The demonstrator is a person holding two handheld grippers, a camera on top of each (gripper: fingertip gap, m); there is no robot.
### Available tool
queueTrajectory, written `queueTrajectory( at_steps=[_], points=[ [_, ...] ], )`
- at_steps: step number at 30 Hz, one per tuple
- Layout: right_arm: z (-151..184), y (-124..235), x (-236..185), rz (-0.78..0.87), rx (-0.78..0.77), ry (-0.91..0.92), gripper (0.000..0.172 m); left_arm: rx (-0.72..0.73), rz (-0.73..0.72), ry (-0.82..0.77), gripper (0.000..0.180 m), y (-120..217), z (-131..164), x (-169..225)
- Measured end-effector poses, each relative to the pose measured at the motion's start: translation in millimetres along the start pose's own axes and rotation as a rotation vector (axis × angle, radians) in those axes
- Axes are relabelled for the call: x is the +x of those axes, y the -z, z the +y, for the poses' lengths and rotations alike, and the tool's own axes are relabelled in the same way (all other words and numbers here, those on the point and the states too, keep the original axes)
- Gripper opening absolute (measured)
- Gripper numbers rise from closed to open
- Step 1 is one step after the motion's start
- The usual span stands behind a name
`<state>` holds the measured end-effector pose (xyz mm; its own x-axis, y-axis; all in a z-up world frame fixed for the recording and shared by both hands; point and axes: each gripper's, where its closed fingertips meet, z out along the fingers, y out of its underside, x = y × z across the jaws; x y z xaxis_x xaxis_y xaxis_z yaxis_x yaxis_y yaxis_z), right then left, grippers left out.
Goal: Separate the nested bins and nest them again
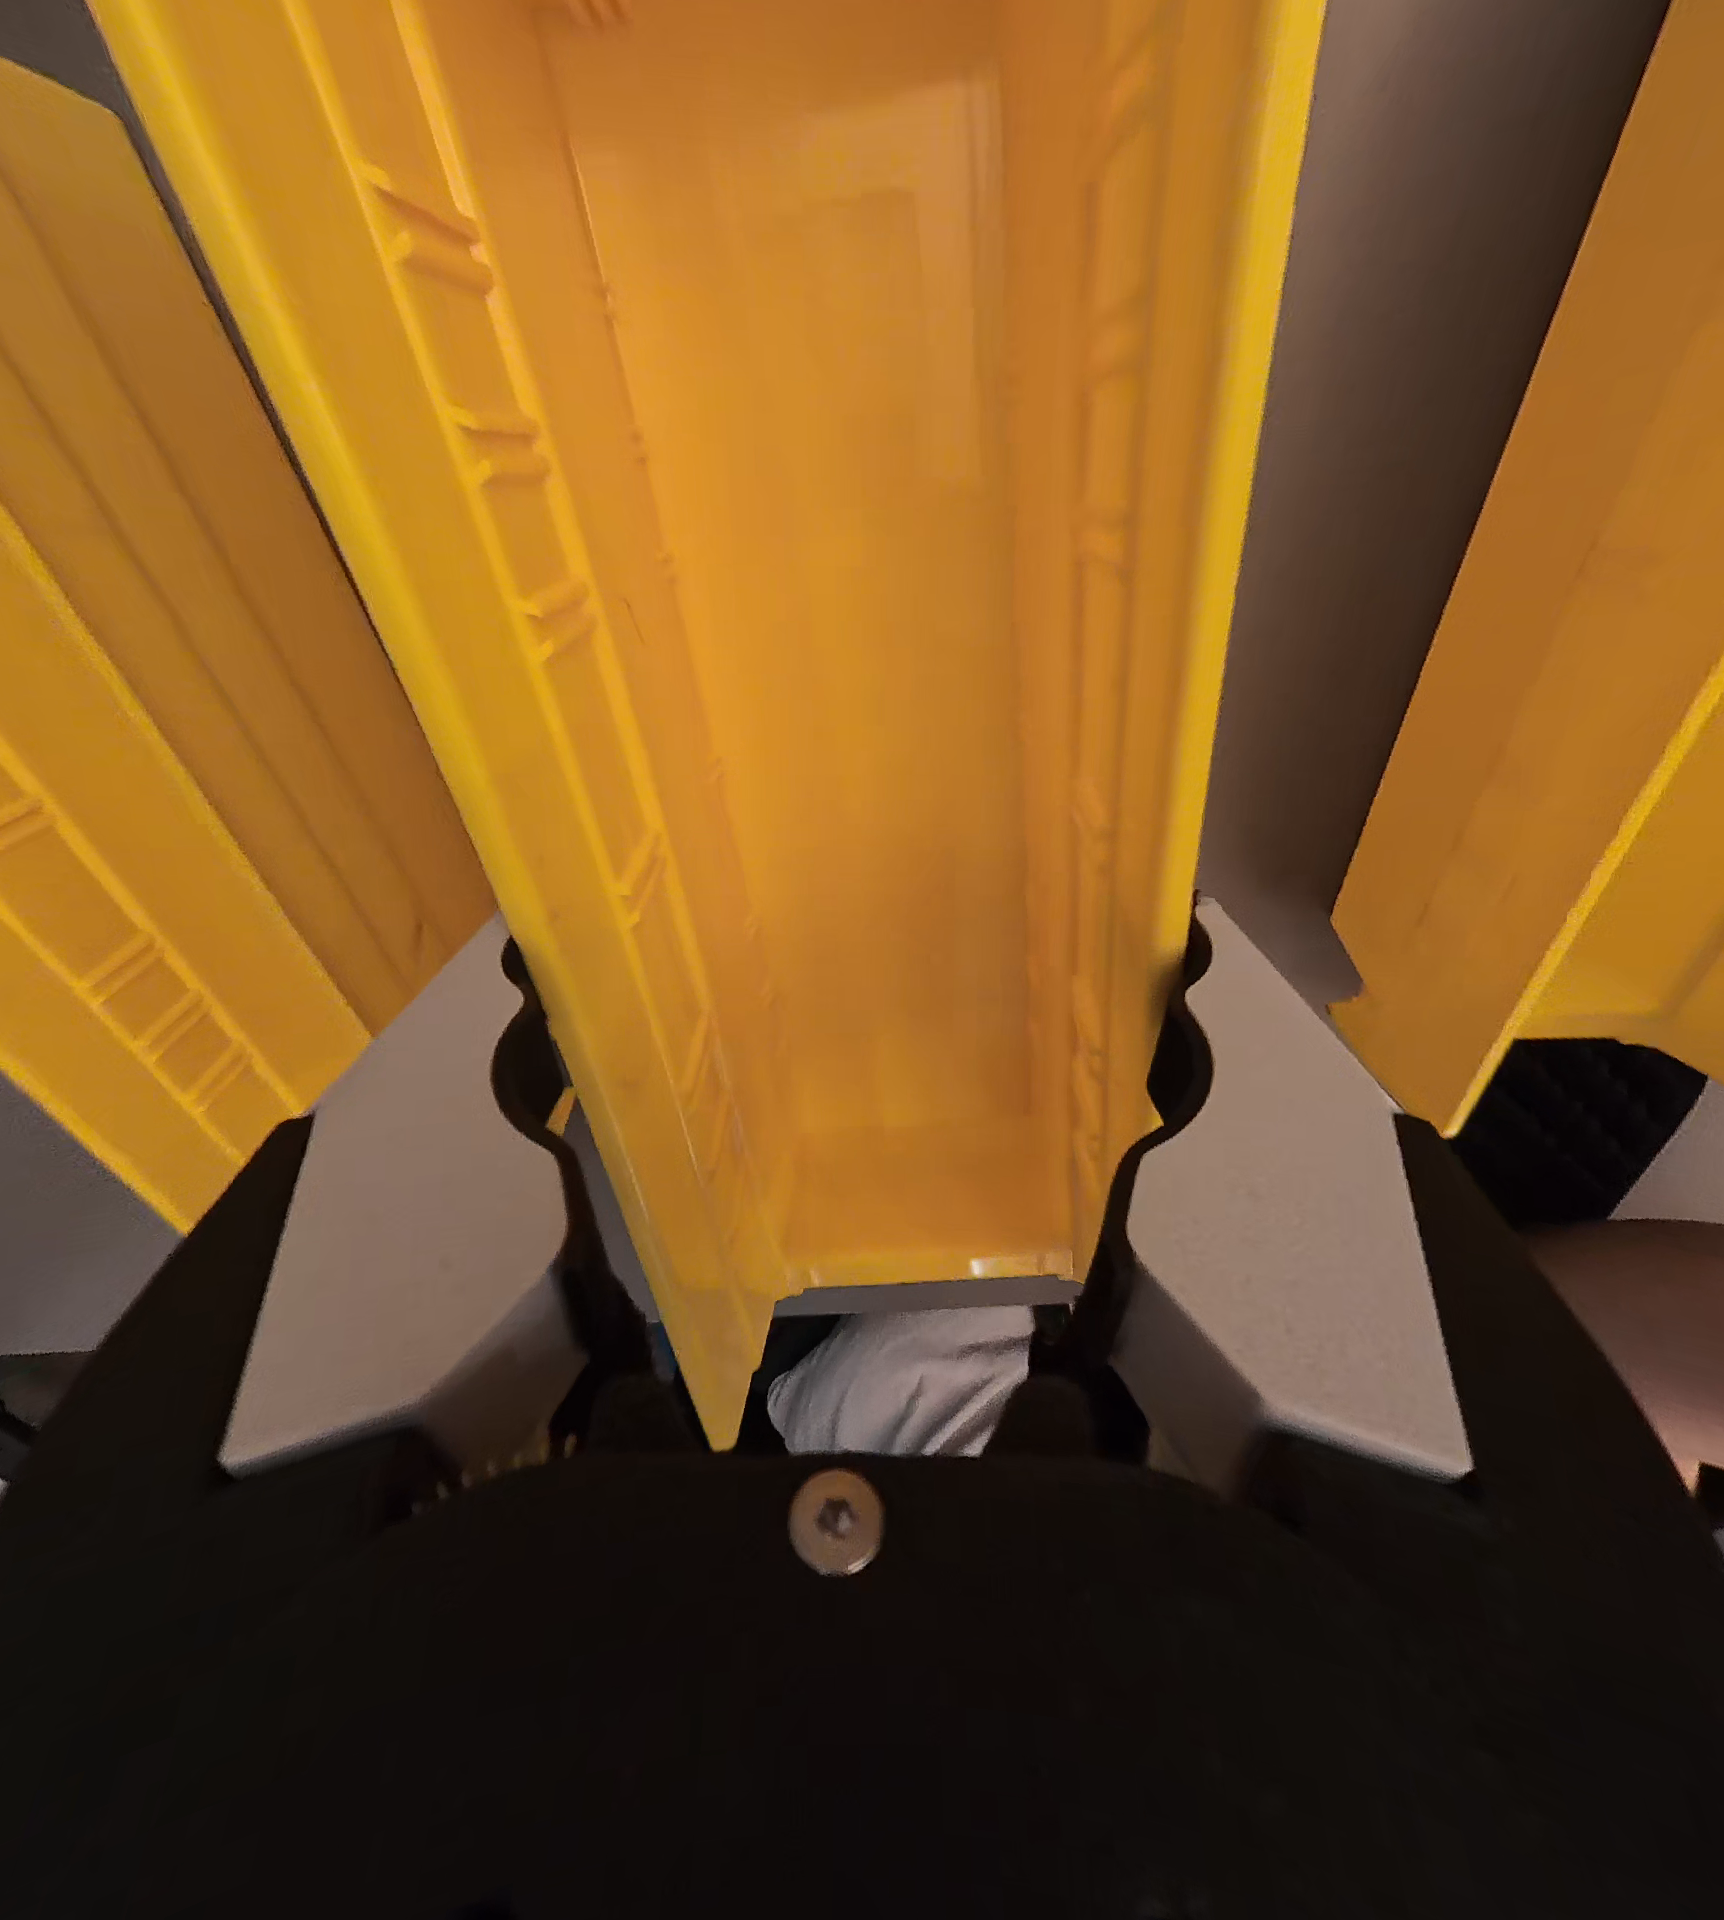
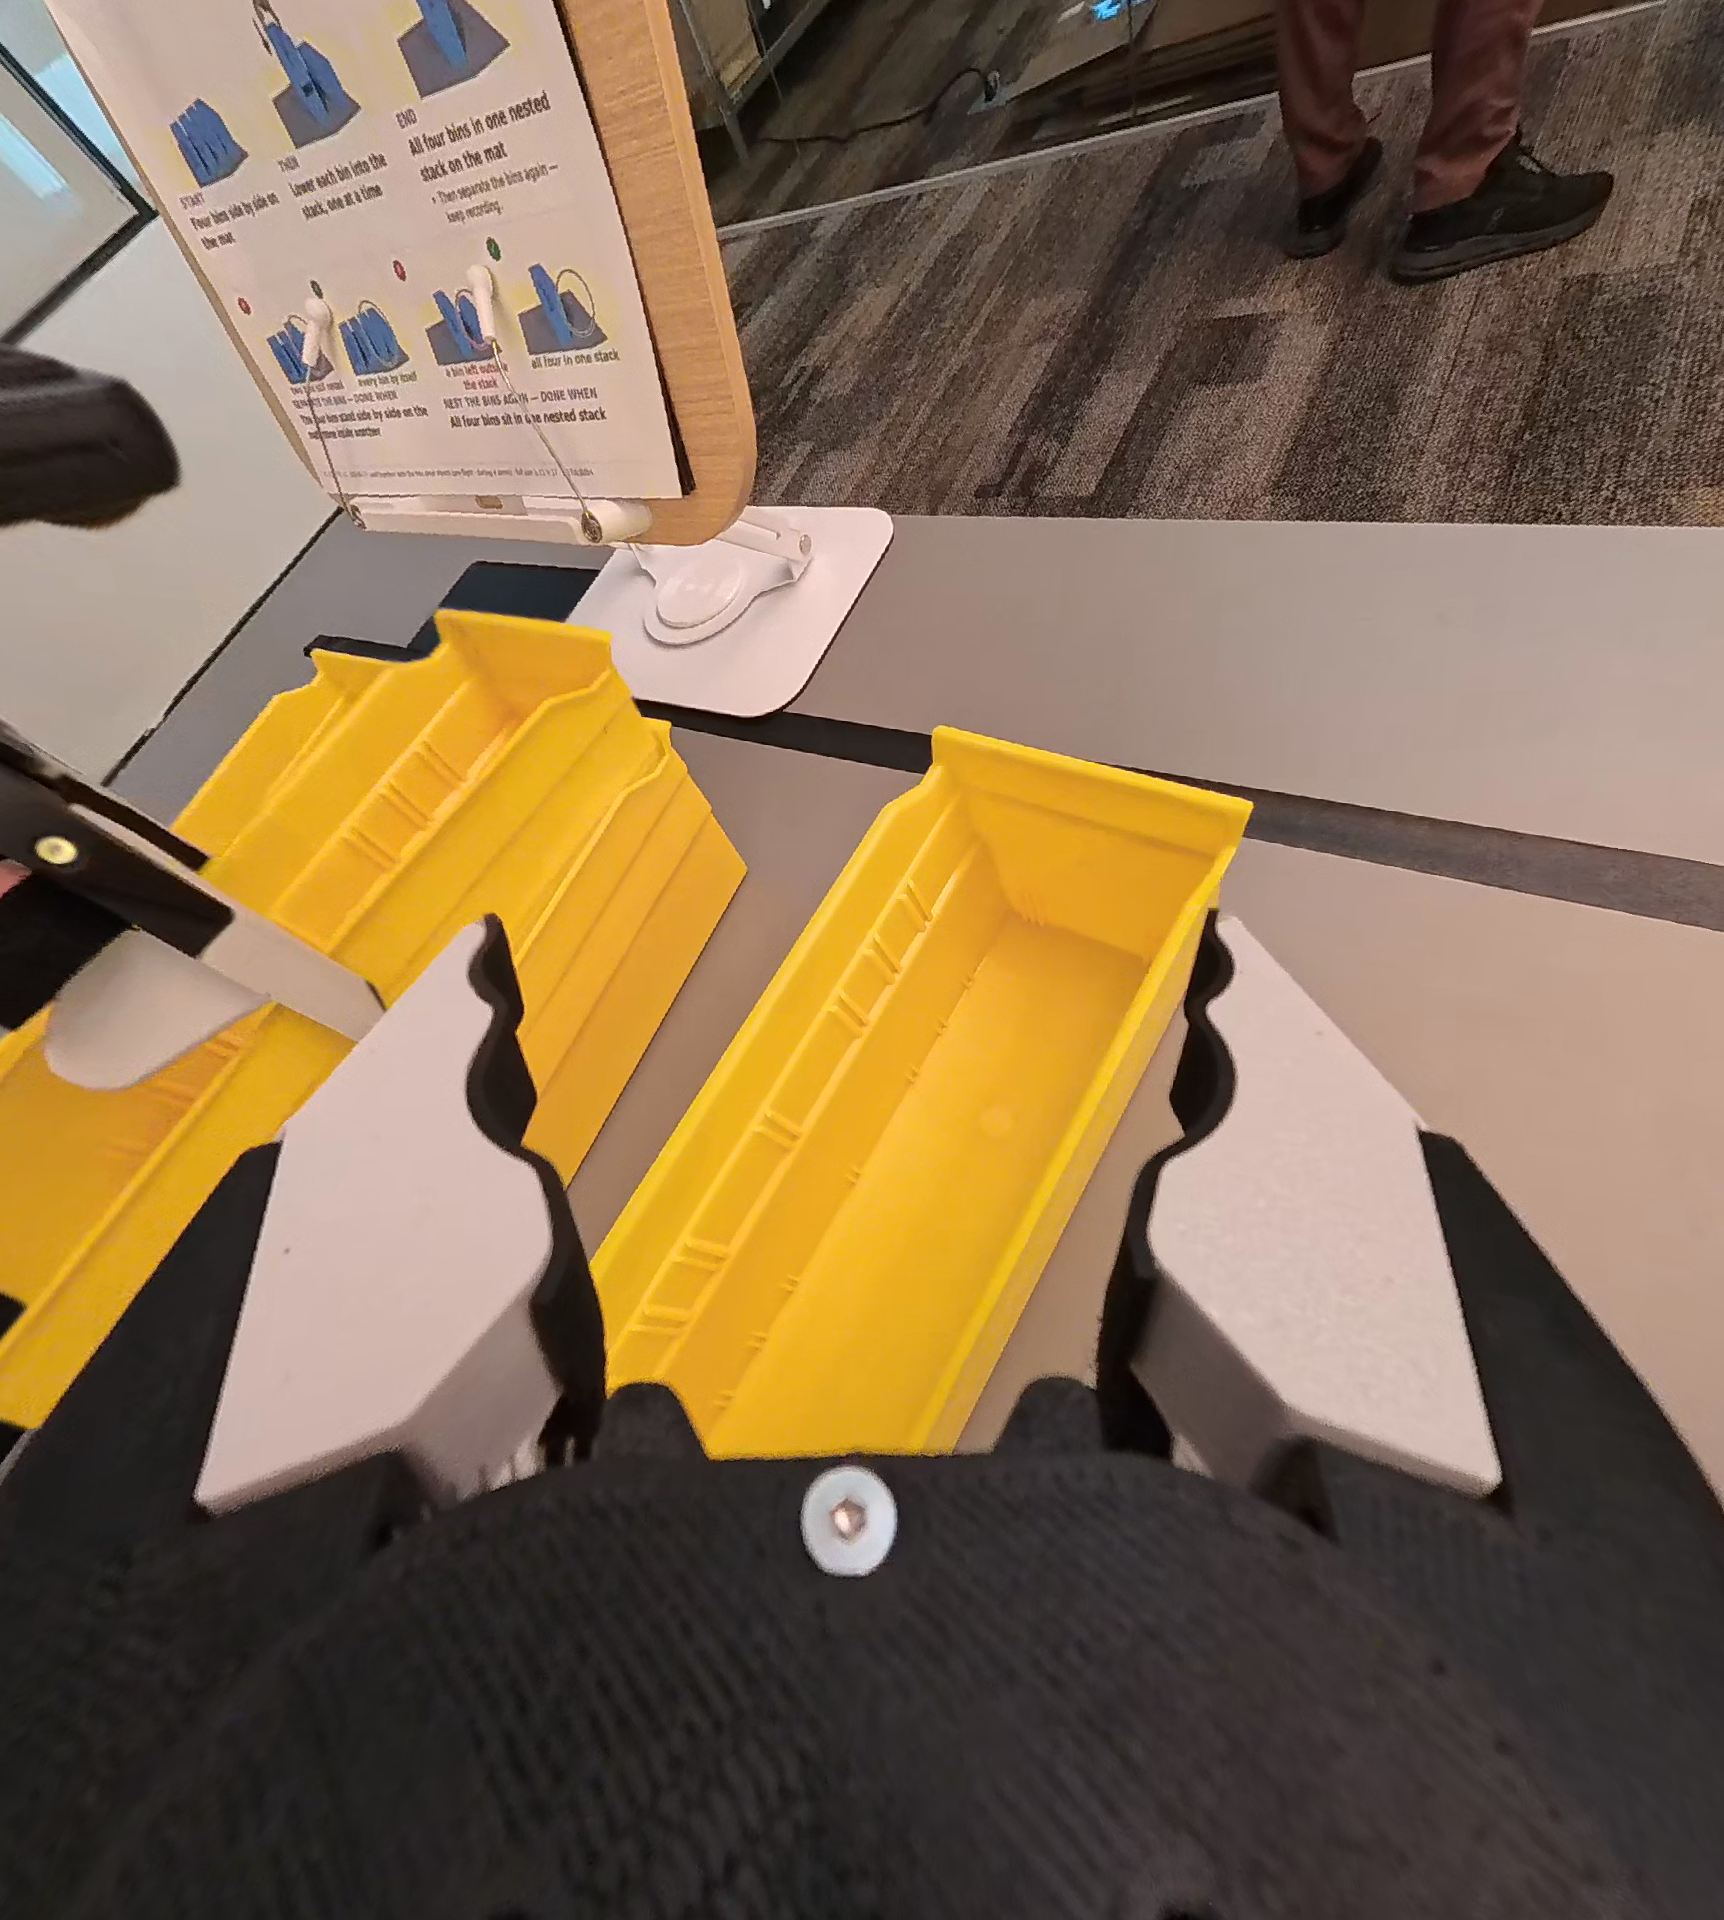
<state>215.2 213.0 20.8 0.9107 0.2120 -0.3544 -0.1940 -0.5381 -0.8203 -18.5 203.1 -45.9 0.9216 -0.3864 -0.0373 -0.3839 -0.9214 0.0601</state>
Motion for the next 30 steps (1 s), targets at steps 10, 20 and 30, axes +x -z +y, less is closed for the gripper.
queueTrajectory(
  at_steps=[10, 20, 30],
  points=[
    [2.7, -1.2, 2.8, 0.009, -0.013, -0.003, 0.127, 0.044, -0.012, -0.036, 0.119, 75.4, 8.7, -24.6],
    [1.1, -5.1, -1.5, 0.023, -0.015, 0.036, 0.126, 0.123, -0.032, -0.034, 0.119, 134.7, 34.0, -153.0],
    [-18.0, 2.5, -27.9, 0.037, 0.06, 0.178, 0.124, 0.104, -0.035, 0.154, 0.117, 62.0, 60.1, -318.6]
  ],
)
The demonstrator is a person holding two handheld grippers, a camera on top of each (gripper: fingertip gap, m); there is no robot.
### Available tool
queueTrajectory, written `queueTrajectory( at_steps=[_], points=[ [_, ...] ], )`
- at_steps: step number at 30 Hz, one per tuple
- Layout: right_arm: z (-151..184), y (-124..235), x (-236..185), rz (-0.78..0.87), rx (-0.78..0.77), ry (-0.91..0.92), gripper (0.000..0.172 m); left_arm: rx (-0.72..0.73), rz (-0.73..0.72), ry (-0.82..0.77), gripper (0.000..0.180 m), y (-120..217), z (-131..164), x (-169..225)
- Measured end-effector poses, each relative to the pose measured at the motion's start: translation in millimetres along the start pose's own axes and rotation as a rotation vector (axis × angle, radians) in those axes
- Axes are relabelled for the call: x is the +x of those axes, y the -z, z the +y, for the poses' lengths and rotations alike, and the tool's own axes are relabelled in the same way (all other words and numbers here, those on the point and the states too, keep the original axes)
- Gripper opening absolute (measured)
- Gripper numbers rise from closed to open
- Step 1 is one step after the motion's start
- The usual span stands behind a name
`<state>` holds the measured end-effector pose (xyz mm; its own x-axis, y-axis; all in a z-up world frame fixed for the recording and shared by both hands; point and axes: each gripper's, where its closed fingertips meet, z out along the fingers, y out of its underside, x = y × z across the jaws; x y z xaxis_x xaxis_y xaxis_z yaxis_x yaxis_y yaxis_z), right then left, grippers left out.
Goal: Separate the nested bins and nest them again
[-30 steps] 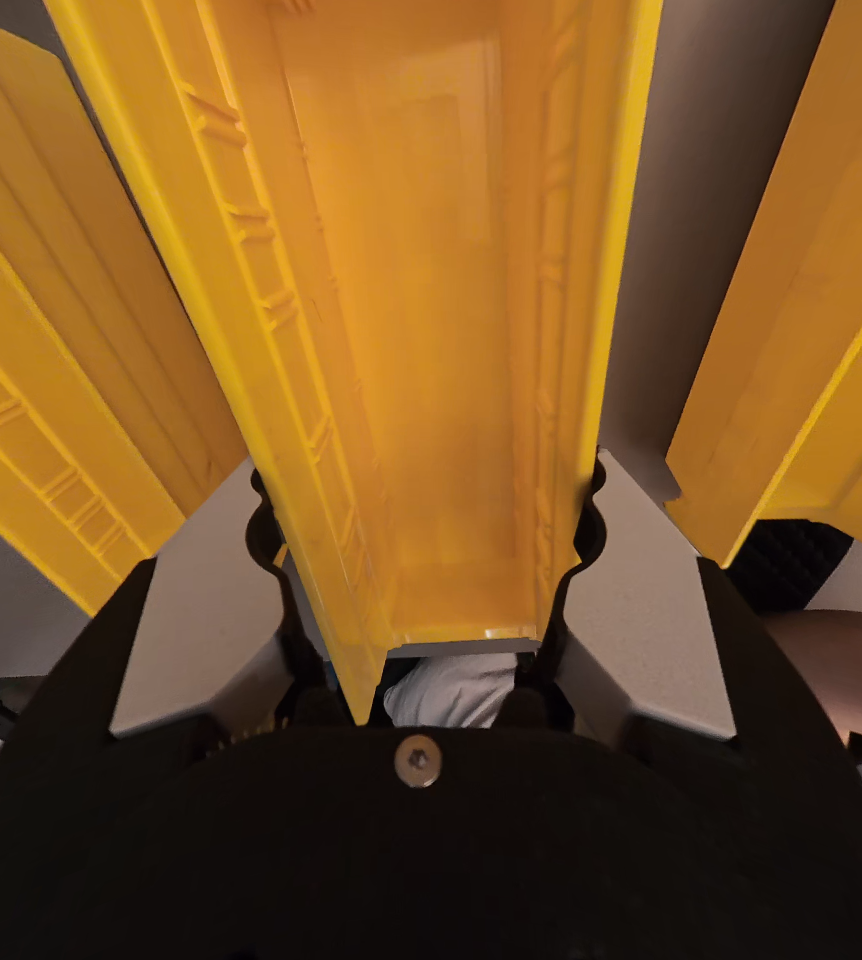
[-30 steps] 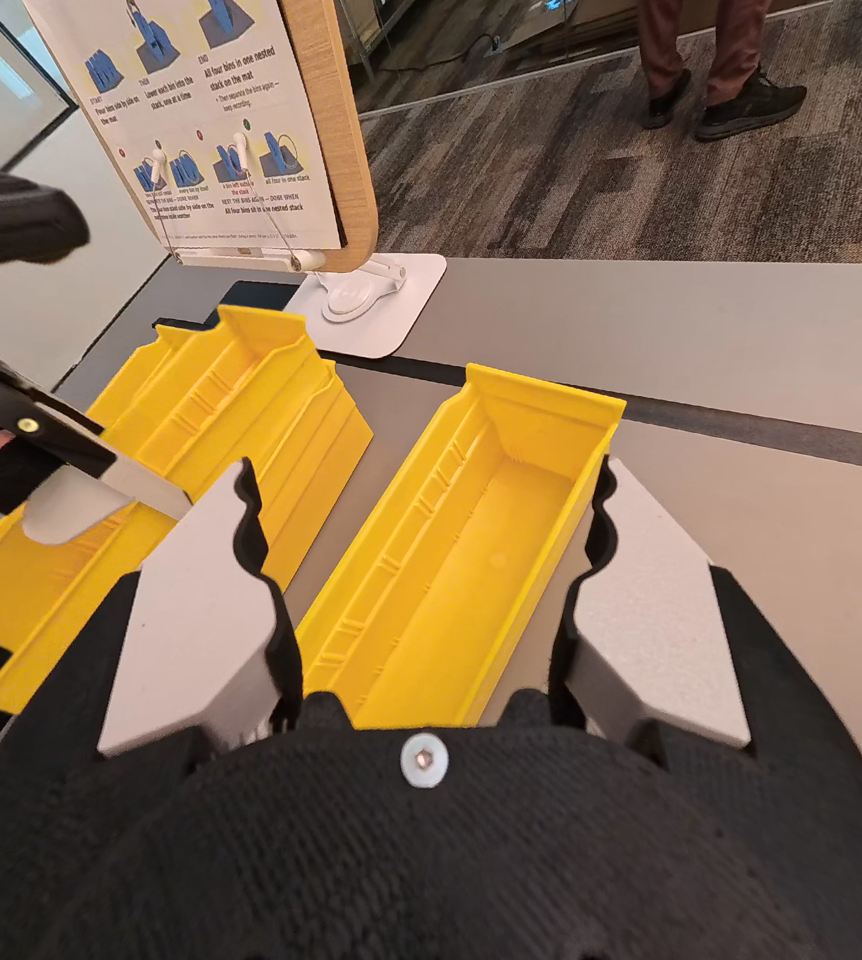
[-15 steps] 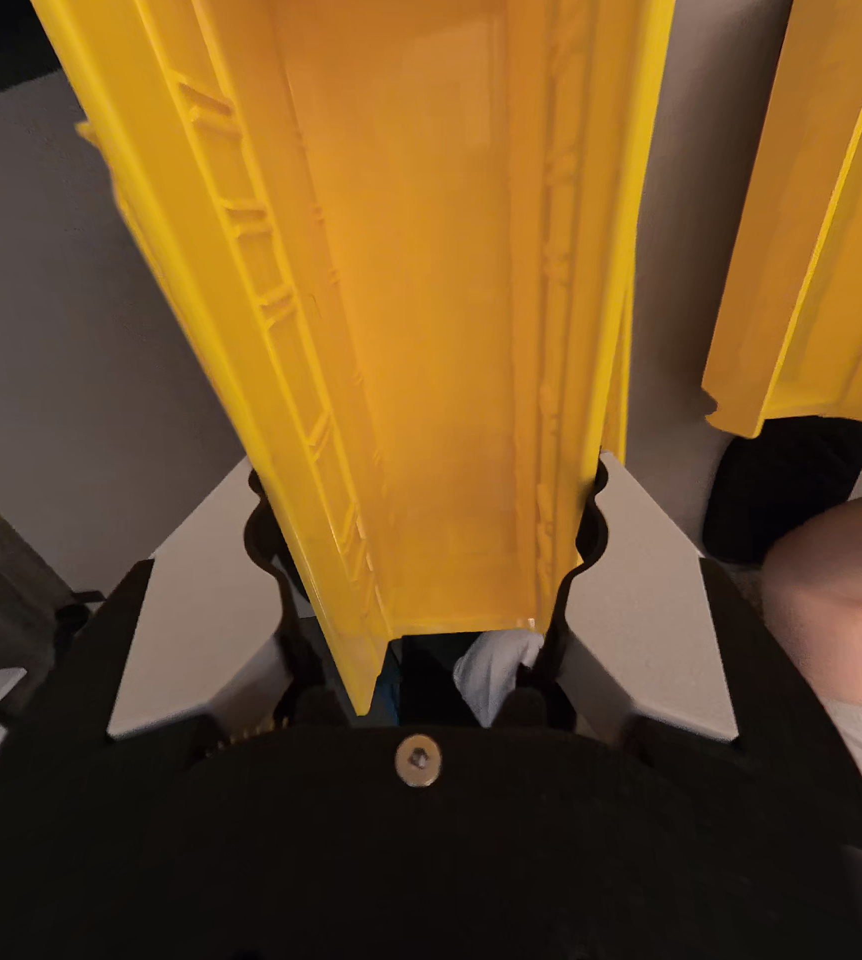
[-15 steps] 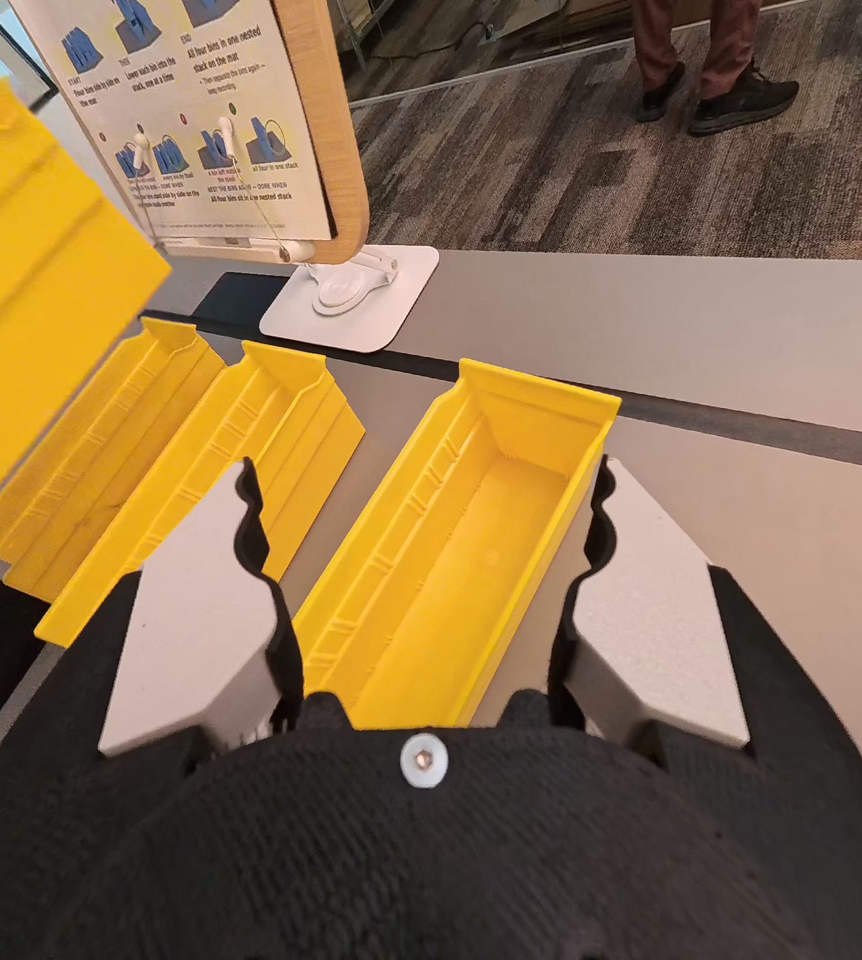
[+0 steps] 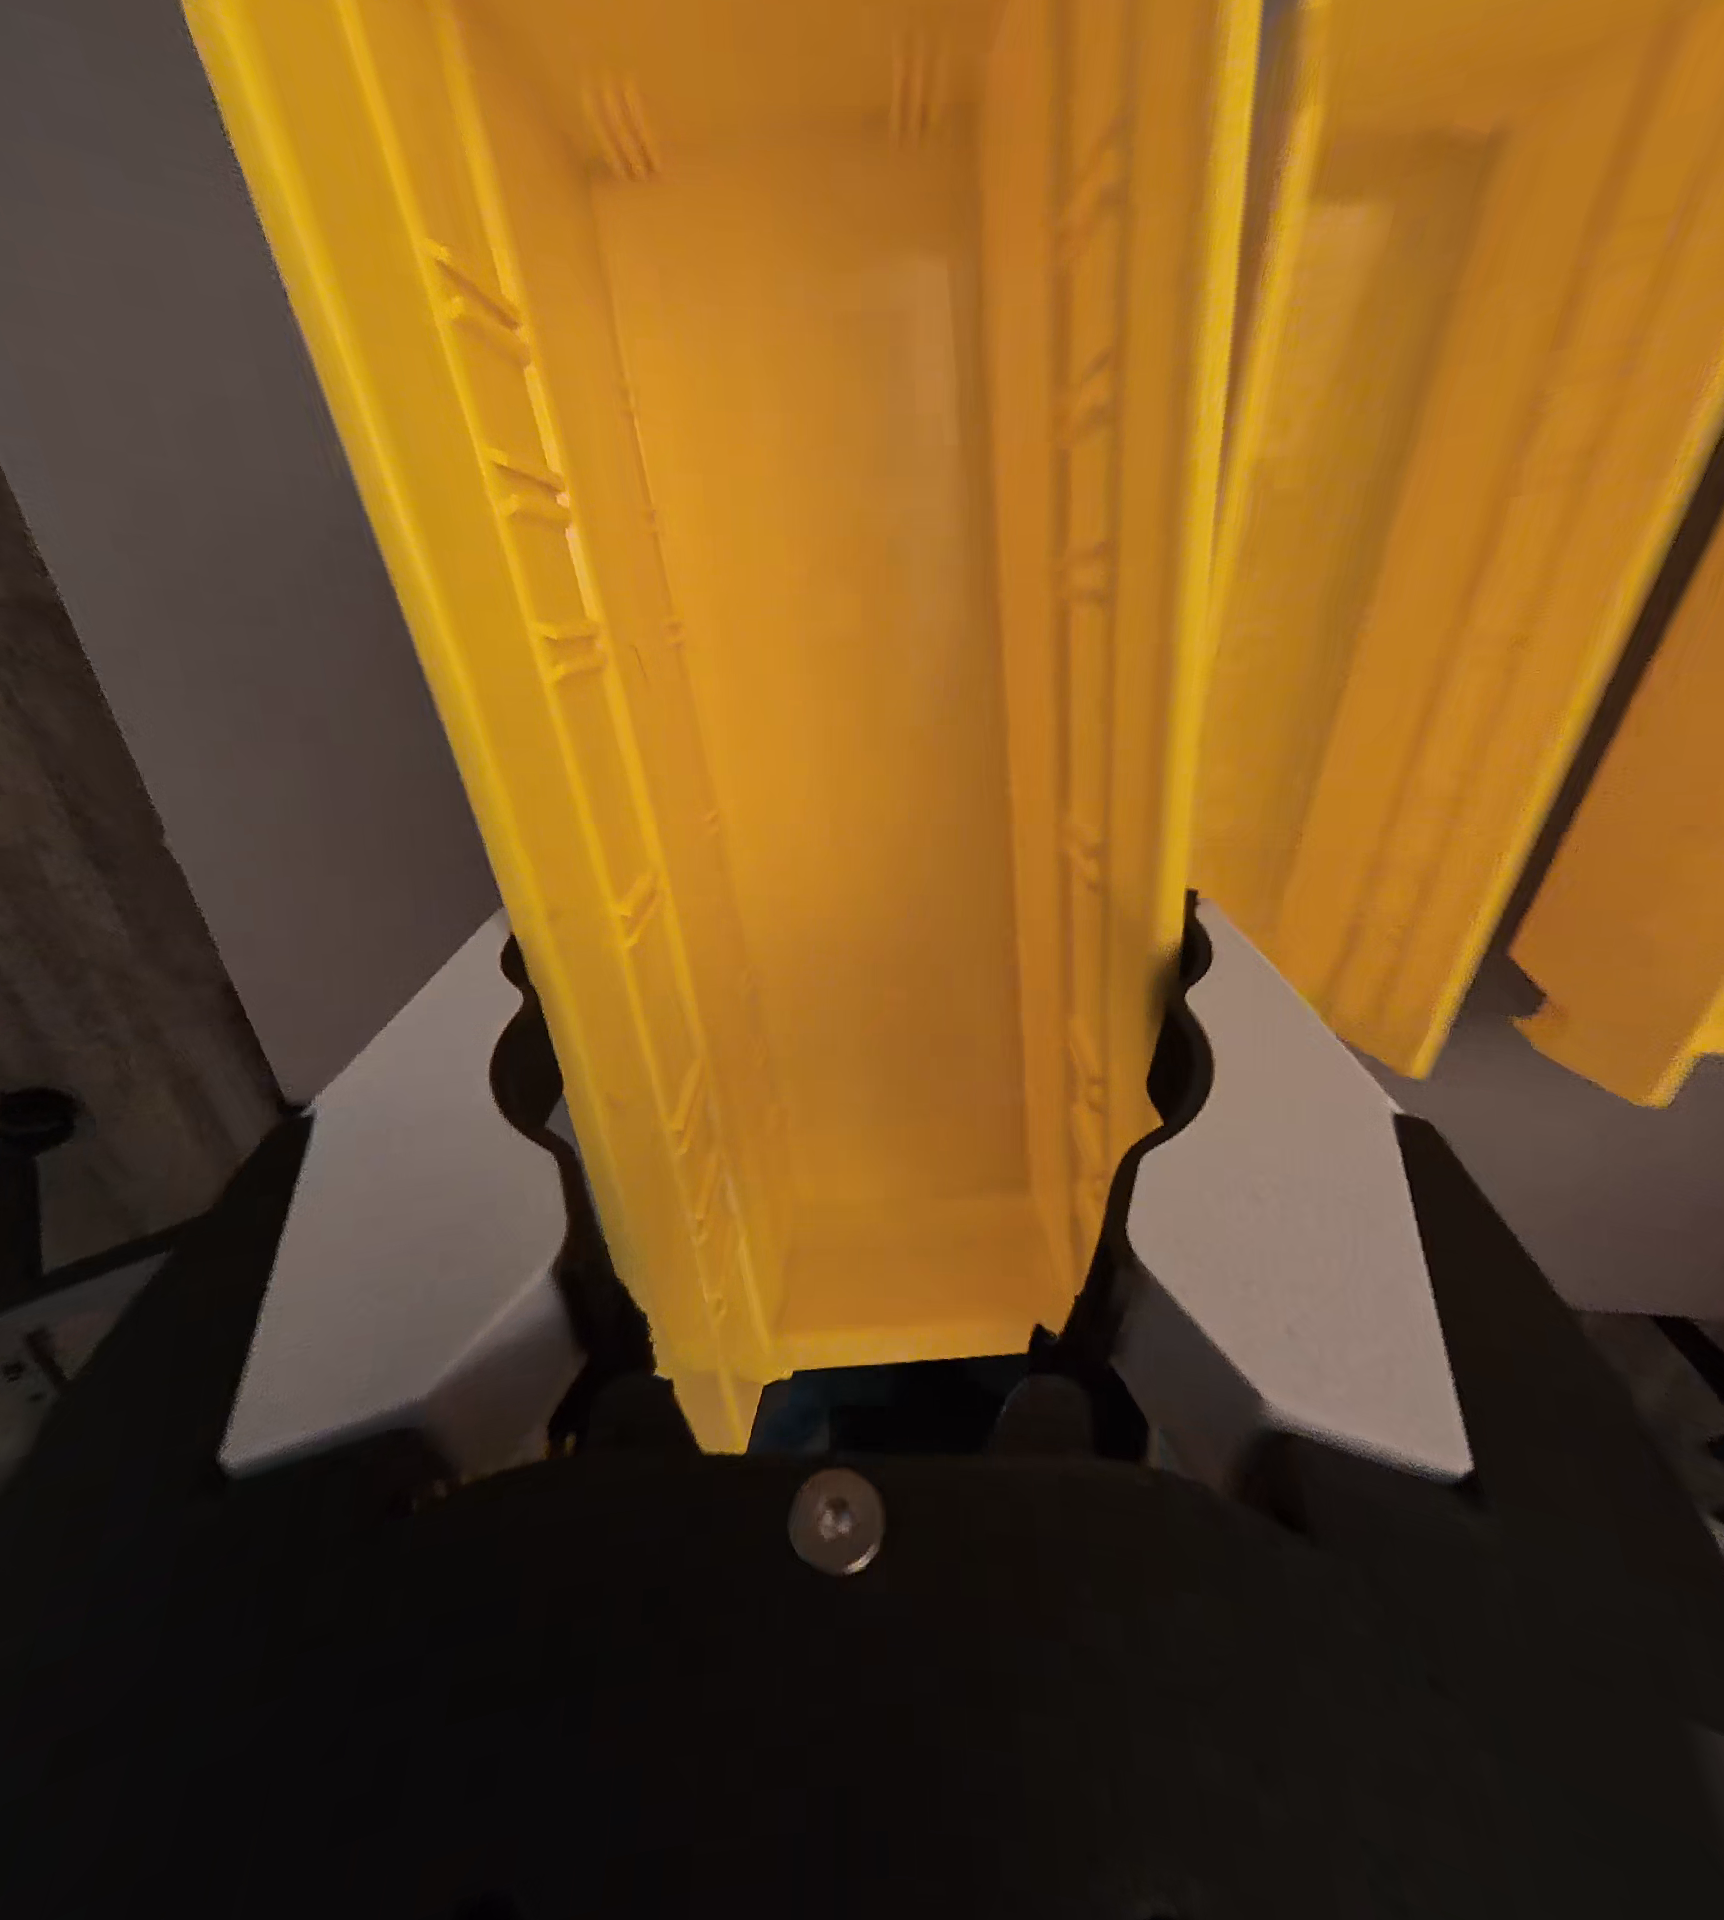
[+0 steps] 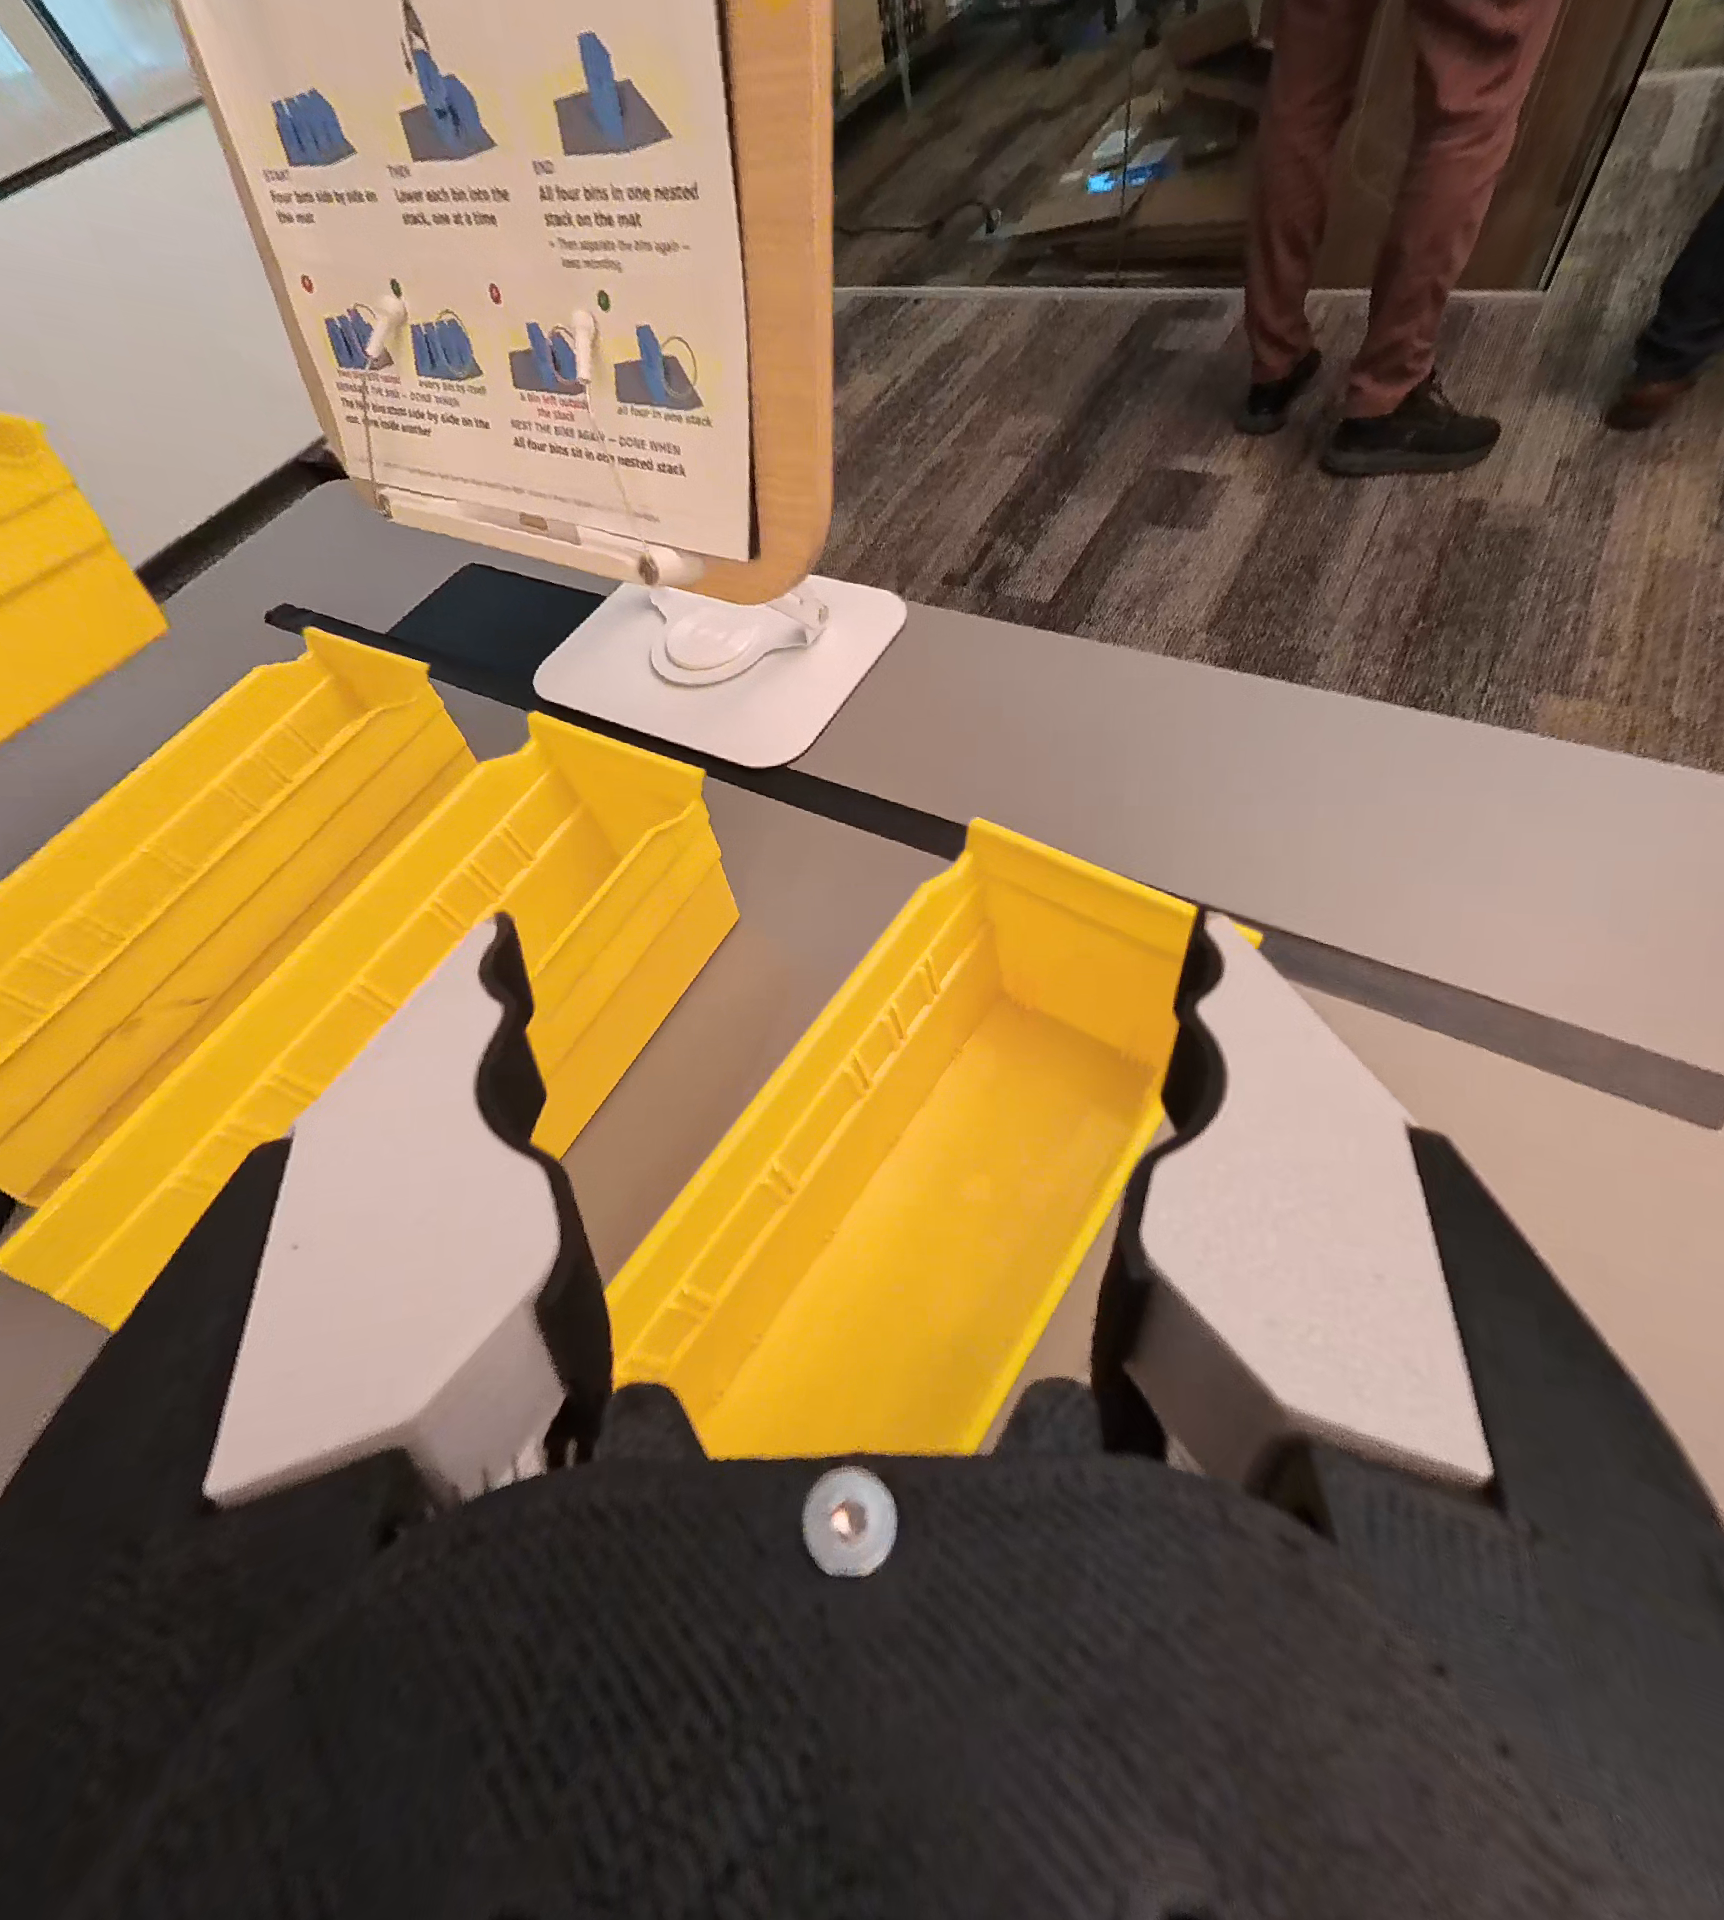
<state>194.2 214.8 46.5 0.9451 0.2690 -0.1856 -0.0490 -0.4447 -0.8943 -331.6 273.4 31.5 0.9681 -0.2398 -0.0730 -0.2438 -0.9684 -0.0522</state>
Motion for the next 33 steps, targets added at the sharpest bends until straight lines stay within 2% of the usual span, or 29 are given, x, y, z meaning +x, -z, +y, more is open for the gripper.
queueTrajectory(
  at_steps=[4, 8, 17, 28, 31, 33],
  points=[
    [-1.1, -2.4, -9.6, 0.016, -0.008, 0.049, 0.123, -0.003, 0.052, 0.041, 0.117, -43.8, -4.9, -39.2],
    [7.1, -10.9, -10.9, 0.039, -0.059, 0.077, 0.123, 0.03, 0.063, 0.016, 0.119, -78.4, -16.4, -66.4],
    [14.9, -19.6, -7.8, 0.073, -0.102, 0.09, 0.123, 0.025, 0.058, -0.047, 0.119, -132.3, -22.3, -85.2],
    [19.0, -19.1, -5.0, 0.07, -0.122, 0.068, 0.123, -0.027, 0.04, -0.092, 0.129, -134.3, -9.8, -79.1],
    [19.8, -19.5, -5.2, 0.063, -0.123, 0.063, 0.123, 0.035, 0.017, -0.063, 0.132, -121.9, -17.8, -83.2],
    [21.6, -20.1, -4.0, 0.066, -0.132, 0.063, 0.123, 0.133, 0.02, -0.069, 0.114, -97.1, -30.8, -82.1]
  ],
)
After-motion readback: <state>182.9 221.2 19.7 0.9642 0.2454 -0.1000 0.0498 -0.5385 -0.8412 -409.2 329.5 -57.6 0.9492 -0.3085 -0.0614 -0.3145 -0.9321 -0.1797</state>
